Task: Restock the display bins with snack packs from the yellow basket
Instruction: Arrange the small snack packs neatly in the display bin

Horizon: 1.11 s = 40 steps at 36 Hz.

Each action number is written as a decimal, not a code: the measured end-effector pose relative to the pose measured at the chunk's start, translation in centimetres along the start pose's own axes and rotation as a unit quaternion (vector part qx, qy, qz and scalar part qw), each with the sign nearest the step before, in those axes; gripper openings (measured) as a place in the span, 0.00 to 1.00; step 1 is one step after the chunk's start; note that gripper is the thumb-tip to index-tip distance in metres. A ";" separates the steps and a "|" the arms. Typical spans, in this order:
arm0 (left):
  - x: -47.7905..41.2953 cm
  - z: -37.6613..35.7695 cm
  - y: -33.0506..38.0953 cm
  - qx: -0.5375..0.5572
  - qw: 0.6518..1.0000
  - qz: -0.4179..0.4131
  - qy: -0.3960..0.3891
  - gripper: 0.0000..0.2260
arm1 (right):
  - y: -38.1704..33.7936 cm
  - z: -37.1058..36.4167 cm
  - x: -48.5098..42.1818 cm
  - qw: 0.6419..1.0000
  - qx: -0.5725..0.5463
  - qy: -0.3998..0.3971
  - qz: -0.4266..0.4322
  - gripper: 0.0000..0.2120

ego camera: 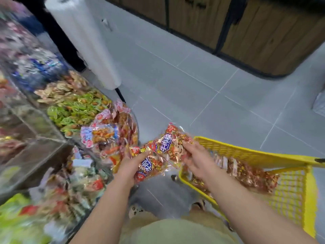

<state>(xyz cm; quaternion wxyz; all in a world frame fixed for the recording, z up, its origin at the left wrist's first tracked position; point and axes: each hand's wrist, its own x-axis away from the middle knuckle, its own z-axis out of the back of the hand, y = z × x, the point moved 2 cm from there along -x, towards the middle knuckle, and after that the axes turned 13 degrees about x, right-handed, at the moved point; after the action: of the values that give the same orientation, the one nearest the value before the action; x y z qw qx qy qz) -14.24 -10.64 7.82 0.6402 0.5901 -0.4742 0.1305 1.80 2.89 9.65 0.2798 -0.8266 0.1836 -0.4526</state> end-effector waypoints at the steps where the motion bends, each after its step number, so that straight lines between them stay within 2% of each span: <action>1: 0.1 1.9 0.8 0.006 1.000 -0.008 0.010 0.24 | 1.0 -2.2 -0.2 1.000 -0.006 -0.008 -0.005 0.07; 2: 0.2 3.7 1.5 0.012 1.000 -0.007 0.025 0.24 | 2.1 -4.2 -0.3 1.000 -0.006 -0.009 -0.011 0.08; 5: 0.4 9.1 3.7 0.043 0.998 0.006 0.055 0.35 | 5.5 -9.7 -0.7 1.000 0.018 0.008 -0.022 0.07; 8: 0.8 14.0 5.7 0.062 0.995 0.010 0.078 0.43 | 8.5 -14.3 -0.9 0.995 0.098 0.012 -0.017 0.08; 10: 1.1 17.3 7.1 0.062 0.993 -0.016 0.097 0.40 | 10.0 -16.7 -0.8 0.984 0.175 -0.003 -0.019 0.10; 11: 1.2 18.8 7.6 0.062 0.992 -0.030 0.102 0.36 | 10.6 -17.8 -0.7 0.974 0.225 -0.013 -0.019 0.14; 14: 2.0 22.6 9.1 0.091 0.989 -0.062 0.097 0.22 | 11.8 -20.7 -0.6 0.922 0.384 -0.052 -0.010 0.29; 16: 2.4 24.6 9.8 0.095 0.987 -0.076 0.102 0.18 | 12.5 -22.7 -0.4 0.873 0.480 -0.081 0.005 0.36; 19: 2.9 26.9 10.6 0.092 0.984 -0.106 0.114 0.16 | 13.1 -25.5 0.1 0.793 0.595 -0.127 0.041 0.37; 24: 3.3 29.5 11.1 0.117 0.971 -0.143 0.150 0.15 | 13.8 -29.0 0.3 0.748 0.635 -0.185 0.049 0.39; 29: 4.3 31.8 11.5 0.174 0.950 -0.160 0.203 0.16 | 13.9 -31.7 0.0 0.667 0.678 -0.308 0.032 0.49; 33: 5.4 33.0 12.3 0.187 0.942 -0.159 0.228 0.30 | 14.4 -33.8 -0.7 0.608 0.707 -0.361 -0.012 0.56; 39: 5.5 33.3 13.2 0.244 0.926 -0.156 0.241 0.19 | 14.1 -37.2 -2.1 0.565 0.700 -0.436 -0.014 0.48; 40: 5.4 33.4 13.2 0.255 0.921 -0.157 0.249 0.18 | 14.0 -37.8 -2.4 0.561 0.696 -0.448 -0.018 0.44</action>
<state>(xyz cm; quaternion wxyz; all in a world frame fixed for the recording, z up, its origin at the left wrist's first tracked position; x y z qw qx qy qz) -36.21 -38.54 15.39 0.5780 0.7487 -0.1513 0.2872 -32.33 -17.80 15.69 0.8061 -0.4749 -0.3527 -0.0163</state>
